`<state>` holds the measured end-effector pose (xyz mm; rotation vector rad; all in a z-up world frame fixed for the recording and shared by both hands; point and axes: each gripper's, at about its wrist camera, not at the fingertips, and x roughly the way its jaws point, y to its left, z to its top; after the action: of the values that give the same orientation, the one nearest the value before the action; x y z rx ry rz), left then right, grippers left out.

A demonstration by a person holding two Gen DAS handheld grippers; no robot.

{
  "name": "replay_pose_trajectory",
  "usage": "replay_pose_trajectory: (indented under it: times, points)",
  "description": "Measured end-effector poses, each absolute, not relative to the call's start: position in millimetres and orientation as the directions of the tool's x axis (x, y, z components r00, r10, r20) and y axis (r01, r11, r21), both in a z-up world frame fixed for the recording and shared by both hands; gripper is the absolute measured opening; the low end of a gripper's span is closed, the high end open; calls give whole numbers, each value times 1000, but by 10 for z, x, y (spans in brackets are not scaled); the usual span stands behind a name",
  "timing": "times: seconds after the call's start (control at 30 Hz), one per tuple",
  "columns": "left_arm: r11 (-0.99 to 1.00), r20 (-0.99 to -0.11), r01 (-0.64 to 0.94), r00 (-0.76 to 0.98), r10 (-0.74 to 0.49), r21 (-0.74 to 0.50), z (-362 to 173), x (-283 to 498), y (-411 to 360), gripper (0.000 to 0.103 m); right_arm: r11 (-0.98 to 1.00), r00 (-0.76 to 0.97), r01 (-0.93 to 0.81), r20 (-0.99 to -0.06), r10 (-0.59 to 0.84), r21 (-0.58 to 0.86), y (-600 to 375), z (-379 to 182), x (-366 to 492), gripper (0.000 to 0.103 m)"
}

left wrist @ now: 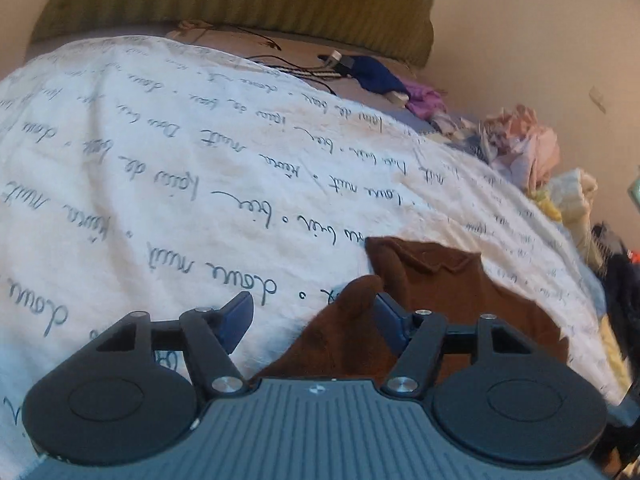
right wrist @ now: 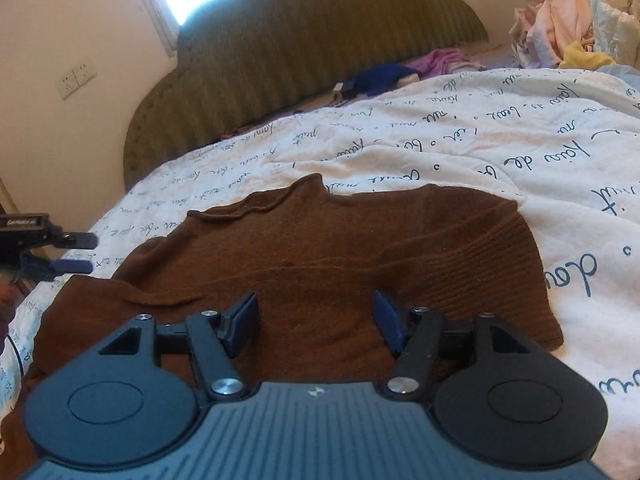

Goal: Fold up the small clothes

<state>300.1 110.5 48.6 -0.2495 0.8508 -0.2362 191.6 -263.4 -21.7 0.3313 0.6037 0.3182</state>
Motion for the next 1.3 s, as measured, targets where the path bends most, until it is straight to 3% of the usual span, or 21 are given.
replay_pose_trajectory:
  times: [0.2, 0.27, 0.6, 0.67, 0.73, 0.83, 0.9, 0.93, 0.97, 1.0, 1.03, 1.07, 1.1, 1.17, 1.3]
  points:
    - [976, -806, 169, 554, -207, -134, 183, 3144, 774, 36, 881, 776, -201, -479, 410, 428, -2678, -230, 1922, 66]
    - [973, -802, 197, 557, -214, -123, 178, 3121, 740, 9, 876, 776, -200, -475, 415, 440, -2689, -240, 1931, 66]
    - [992, -737, 119, 667, -108, -37, 468, 2957, 903, 6, 875, 778, -199, -472, 415, 442, -2685, -243, 1936, 67]
    - [998, -747, 54, 662, -63, -36, 457, 3001, 1060, 7, 877, 778, -199, -474, 413, 437, -2678, -245, 1935, 67]
    - [996, -784, 56, 614, -94, -75, 322, 3043, 1131, 8, 881, 779, -198, -476, 408, 430, -2664, -246, 1938, 67]
    - [999, -735, 31, 676, -49, -39, 334, 2903, 1087, 23, 893, 780, -201, -485, 395, 404, -2622, -236, 1941, 68]
    - [998, -666, -42, 746, 7, -37, 497, 2736, 1083, 25, 910, 781, -206, -499, 375, 360, -2543, -216, 1936, 72]
    - [997, -620, -72, 784, 38, -30, 607, 2621, 1057, 34, 928, 782, -210, -517, 348, 308, -2459, -198, 1934, 76]
    - [995, -561, -88, 827, 48, -46, 726, 2463, 1020, 54, 947, 783, -213, -538, 313, 240, -2354, -179, 1929, 81]
    - [993, -509, -96, 860, 46, -74, 817, 2303, 975, 66, 962, 783, -212, -558, 273, 173, -2249, -168, 1927, 82]
    - [991, -452, -90, 891, 35, -101, 912, 2094, 898, 88, 971, 783, -221, -577, 232, 90, -2118, -168, 1919, 89]
    - [990, -395, -71, 919, 18, -119, 980, 1895, 811, 102, 971, 780, -237, -591, 208, 28, -2020, -186, 1915, 98]
    - [990, -344, -57, 939, 9, -129, 1013, 1708, 733, 102, 970, 784, -243, -591, 189, -12, -1961, -201, 1903, 103]
    - [993, -290, -27, 957, -8, -115, 1048, 1395, 524, 102, 972, 793, -236, -583, 177, -25, -1949, -207, 1881, 103]
    - [992, -303, -62, 953, 26, -109, 997, 1027, 376, 102, 970, 775, -237, -591, 223, 54, -2077, -219, 1926, 103]
